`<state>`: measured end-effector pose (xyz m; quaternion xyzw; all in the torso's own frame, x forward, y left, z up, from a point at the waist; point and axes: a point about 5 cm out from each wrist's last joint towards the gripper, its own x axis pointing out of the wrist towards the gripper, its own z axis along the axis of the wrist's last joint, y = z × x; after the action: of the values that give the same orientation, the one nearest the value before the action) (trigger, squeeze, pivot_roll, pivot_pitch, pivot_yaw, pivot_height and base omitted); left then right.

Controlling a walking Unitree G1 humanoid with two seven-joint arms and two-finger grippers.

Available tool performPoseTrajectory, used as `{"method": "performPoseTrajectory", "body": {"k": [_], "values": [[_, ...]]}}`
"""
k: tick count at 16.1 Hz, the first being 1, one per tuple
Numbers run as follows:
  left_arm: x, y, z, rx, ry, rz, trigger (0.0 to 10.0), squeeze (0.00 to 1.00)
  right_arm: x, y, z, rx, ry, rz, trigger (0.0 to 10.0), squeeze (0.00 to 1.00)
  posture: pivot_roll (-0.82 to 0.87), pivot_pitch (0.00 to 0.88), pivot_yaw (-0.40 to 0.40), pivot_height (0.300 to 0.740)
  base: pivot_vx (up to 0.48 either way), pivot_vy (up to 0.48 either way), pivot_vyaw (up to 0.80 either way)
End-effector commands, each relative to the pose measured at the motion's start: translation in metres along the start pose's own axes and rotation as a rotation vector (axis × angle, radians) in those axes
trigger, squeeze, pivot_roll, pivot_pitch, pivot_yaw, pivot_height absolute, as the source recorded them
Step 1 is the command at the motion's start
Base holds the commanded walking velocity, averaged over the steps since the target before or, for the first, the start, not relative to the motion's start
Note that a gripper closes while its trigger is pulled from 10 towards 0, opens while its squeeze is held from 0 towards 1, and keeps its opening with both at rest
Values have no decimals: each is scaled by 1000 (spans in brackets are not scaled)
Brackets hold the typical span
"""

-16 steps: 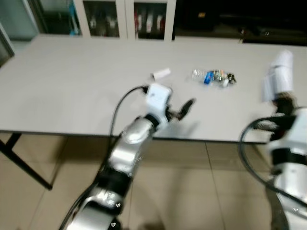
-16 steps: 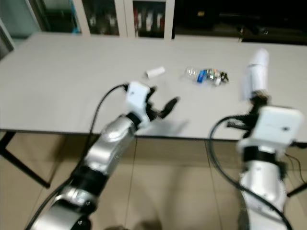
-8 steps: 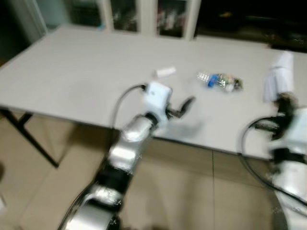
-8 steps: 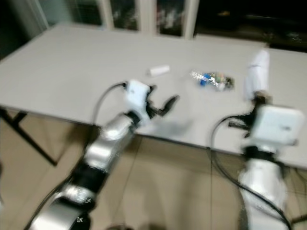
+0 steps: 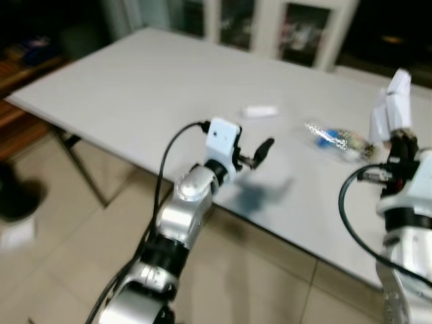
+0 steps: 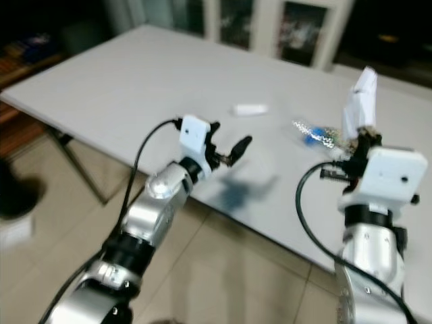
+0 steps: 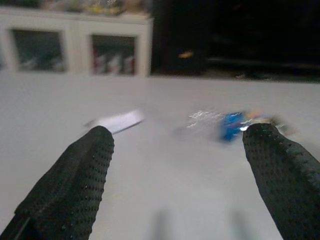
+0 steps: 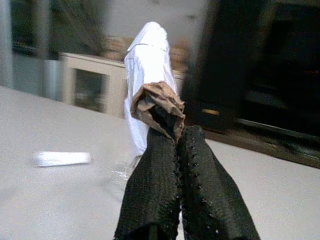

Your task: Picking trash to rubbish bin

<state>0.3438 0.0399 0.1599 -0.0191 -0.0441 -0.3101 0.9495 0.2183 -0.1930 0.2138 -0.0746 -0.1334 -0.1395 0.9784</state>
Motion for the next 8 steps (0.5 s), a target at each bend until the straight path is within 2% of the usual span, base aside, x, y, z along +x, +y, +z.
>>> {"method": "performPoseTrajectory", "body": {"k": [1,5,8], "values": [[2,-3,0,-2,1,0,10000,0,-1,-5,0,-13,5,-15,10000,0,49,90,-17,740,274,-390,0],[2,-3,0,-4,3,4,10000,0,0,-5,3,15,-11,-19,10000,0,47,88,-19,740,278,-389,0],[3,-2,0,-3,2,5,10000,0,2,-5,2,24,1,-21,10000,0,48,85,-17,740,290,-379,-667]]}}
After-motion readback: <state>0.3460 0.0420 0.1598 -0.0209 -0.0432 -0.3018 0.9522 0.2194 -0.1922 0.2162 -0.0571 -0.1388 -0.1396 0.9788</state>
